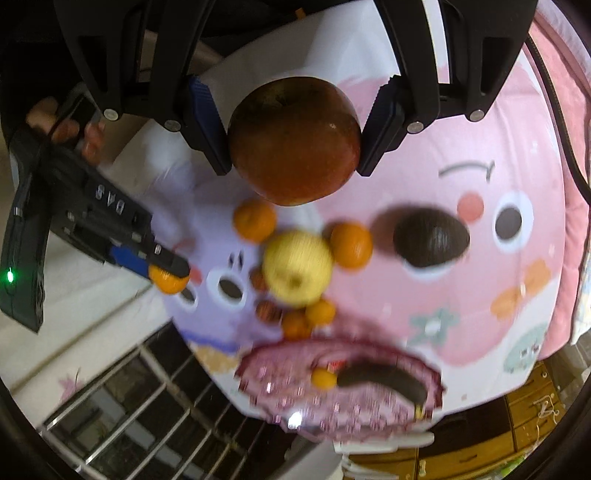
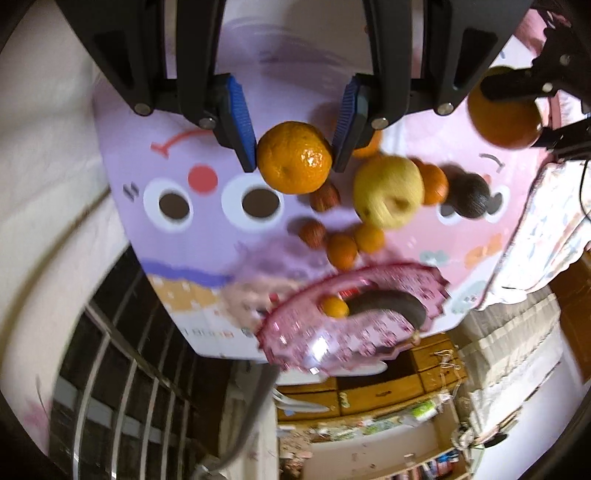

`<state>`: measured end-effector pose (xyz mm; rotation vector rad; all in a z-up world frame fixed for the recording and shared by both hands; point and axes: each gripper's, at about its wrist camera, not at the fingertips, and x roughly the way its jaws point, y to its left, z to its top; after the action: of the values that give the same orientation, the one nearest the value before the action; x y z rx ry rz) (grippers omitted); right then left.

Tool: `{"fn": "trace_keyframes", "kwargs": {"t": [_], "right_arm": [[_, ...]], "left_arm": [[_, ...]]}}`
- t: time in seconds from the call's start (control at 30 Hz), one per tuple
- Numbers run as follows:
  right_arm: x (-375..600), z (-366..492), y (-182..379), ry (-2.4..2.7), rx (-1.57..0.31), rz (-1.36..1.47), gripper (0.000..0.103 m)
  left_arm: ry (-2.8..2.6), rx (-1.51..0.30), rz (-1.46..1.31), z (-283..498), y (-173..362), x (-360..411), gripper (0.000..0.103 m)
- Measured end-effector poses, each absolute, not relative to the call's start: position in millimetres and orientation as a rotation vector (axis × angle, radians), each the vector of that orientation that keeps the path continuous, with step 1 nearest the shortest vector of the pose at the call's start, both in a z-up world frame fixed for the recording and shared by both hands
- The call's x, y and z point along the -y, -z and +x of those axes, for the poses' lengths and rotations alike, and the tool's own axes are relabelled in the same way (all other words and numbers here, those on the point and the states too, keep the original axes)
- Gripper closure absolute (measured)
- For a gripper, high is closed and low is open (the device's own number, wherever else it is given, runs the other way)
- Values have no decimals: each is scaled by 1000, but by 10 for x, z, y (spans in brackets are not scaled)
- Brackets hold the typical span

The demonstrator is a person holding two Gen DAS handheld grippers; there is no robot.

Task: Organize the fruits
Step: 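Grasp the red apple with the left tool while the right tool grasps a mandarin, then lower the apple and mandarin into the pink bowl and open both tools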

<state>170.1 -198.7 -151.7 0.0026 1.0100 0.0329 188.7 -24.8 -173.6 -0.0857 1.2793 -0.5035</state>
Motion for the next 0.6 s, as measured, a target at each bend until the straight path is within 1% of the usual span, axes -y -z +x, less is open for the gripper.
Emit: {"fn": "trace_keyframes", "kwargs": {"t": [0.33, 0.47, 0.6], "right_arm": [[1914, 2197, 1041, -208, -972, -67, 61], [1896, 2397, 970, -271, -954, -90, 61], [1887, 2591, 997, -332, -940, -117, 61]], "left_arm": [[372, -1100, -188, 2470, 1204, 236, 35], [309, -1042, -238, 2667, 1168, 214, 35], [243, -1009, -273, 2872, 1278, 223, 35]]}}
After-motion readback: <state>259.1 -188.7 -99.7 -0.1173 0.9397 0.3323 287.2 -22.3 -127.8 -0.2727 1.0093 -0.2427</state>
